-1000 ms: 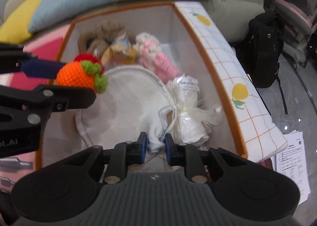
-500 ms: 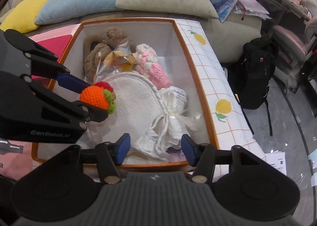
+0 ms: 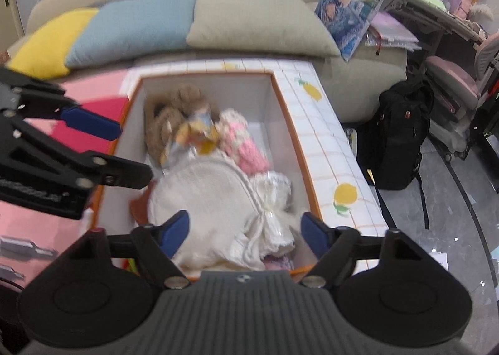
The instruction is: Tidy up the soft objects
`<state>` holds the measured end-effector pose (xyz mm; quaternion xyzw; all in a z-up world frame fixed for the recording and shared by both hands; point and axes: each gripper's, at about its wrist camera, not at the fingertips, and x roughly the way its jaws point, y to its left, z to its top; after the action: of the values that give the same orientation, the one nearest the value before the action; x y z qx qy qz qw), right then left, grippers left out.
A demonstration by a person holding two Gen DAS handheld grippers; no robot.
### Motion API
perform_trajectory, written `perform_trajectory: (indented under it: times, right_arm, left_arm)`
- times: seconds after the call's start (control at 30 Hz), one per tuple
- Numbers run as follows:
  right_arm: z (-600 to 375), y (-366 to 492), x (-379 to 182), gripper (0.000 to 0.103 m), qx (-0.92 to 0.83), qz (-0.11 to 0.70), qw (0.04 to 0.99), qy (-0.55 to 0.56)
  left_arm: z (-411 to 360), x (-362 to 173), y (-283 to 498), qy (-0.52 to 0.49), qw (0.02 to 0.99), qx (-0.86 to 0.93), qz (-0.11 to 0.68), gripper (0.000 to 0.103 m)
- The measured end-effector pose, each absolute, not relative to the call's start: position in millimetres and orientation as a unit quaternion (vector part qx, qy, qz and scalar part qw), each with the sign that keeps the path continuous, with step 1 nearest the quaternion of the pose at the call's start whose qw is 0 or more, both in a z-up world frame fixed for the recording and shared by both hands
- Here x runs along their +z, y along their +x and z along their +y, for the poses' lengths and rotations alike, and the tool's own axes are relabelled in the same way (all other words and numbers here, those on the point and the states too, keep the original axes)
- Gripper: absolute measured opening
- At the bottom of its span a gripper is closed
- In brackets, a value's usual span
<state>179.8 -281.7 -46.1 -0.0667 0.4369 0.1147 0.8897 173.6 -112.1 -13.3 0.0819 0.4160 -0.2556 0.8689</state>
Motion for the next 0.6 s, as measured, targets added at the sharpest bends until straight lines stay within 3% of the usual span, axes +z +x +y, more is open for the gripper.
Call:
perform_trajectory:
  times: [0.33,0.6]
  right_arm:
    - [-252,166,22,0.098,0.152,0.373,0.915,-0.009]
    - [-209,138,59,0.100,0.197,0.325,0.925,0.013]
  left_arm:
    - [-60,56,112,0.073,0.929,-0.186,0.311,0.080]
    - [-20,85,56,0.047,0.966,-0.092,0.237,0.080]
